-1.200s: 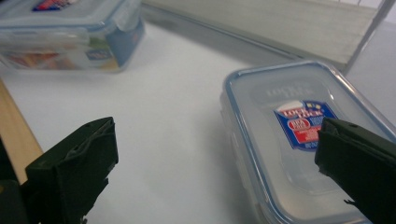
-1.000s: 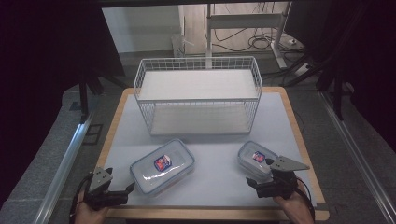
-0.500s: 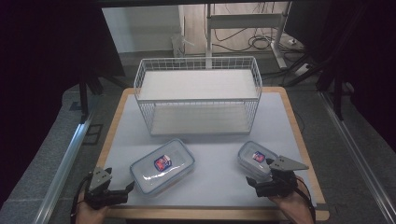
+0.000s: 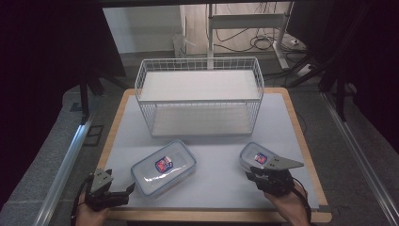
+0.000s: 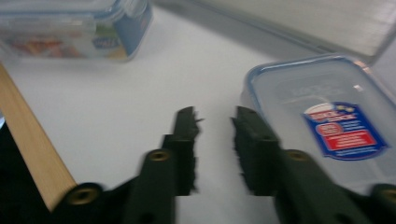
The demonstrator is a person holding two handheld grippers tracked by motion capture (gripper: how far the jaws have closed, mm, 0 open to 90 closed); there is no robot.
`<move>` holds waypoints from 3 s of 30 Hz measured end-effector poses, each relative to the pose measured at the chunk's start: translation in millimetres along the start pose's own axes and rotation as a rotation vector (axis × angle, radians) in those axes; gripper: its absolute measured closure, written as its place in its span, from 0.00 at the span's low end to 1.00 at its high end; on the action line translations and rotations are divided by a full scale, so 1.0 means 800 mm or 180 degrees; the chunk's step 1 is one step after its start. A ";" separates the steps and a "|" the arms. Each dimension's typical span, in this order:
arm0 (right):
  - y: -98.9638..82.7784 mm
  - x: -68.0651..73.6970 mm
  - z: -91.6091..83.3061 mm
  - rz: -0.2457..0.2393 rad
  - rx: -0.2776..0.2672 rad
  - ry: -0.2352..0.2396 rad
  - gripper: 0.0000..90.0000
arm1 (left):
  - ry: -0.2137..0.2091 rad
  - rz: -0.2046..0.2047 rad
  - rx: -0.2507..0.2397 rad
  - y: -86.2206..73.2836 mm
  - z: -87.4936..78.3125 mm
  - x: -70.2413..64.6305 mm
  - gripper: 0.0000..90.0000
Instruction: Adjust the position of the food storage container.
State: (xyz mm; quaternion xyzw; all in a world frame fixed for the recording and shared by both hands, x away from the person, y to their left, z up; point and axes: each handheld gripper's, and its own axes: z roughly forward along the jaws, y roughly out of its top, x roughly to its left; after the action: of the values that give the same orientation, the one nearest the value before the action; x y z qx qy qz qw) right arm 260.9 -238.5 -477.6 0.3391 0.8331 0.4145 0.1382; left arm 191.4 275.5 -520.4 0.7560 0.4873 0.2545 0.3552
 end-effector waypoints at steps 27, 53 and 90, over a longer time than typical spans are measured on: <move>-0.040 -0.080 -0.017 0.0396 0.0405 -0.0611 1.00 | -0.0054 -0.0155 0.0082 -0.001 0.002 0.004 0.05; -0.018 -0.032 -0.006 0.0094 0.0211 -0.0285 0.97 | -0.0376 -0.0122 0.0444 0.007 0.005 -0.021 0.78; 0.031 -0.007 0.067 -0.0039 0.0087 0.0025 1.00 | -0.0466 -0.0311 0.0413 0.079 0.110 -0.020 1.00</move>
State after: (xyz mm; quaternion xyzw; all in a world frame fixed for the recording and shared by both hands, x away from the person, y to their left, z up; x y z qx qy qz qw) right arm 303.3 -199.4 -492.0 0.3342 0.8413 0.4036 0.1328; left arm 284.5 217.9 -525.6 0.7694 0.5118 0.1489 0.3521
